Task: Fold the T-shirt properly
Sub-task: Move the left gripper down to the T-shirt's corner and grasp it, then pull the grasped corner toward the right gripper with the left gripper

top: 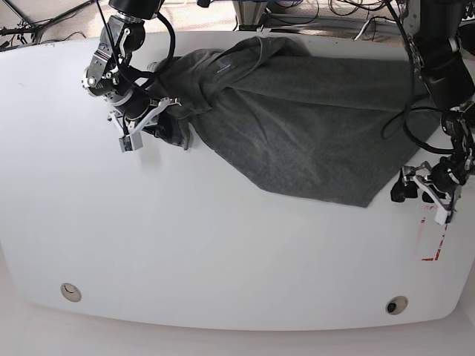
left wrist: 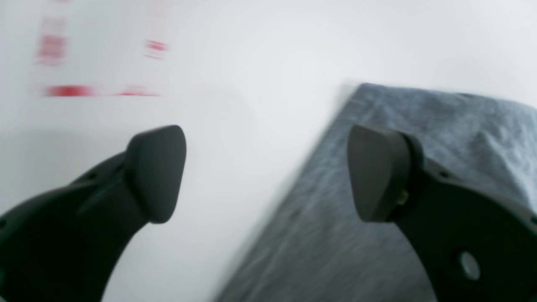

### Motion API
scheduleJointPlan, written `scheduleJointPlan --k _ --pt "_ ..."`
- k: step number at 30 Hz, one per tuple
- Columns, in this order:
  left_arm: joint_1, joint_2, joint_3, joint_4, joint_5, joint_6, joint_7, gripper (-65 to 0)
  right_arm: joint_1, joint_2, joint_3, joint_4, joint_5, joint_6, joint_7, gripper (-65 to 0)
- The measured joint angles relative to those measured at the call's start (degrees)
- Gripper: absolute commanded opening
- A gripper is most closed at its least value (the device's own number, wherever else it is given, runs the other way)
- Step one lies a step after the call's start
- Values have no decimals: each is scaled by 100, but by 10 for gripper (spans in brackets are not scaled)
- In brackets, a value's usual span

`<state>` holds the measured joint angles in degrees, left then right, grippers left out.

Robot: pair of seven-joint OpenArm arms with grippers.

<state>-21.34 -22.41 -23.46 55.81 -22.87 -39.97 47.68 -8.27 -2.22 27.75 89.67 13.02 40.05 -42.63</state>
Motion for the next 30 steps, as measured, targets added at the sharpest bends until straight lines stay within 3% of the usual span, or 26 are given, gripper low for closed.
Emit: scheduleJointPlan --k 13,26,30 --pt "-501 339 649 -1340 -26 4 -872 -94 44 -2 -7 -11 -15 2 -63 -650" --pt "-546 608 1172 -1333 -120 0 -988 -99 48 -2 -7 -11 -15 2 -63 -650" --pt "-549 597 1252 -1333 -136 2 -977 -139 85 -2 -7 -11 -22 4 -83 -650"
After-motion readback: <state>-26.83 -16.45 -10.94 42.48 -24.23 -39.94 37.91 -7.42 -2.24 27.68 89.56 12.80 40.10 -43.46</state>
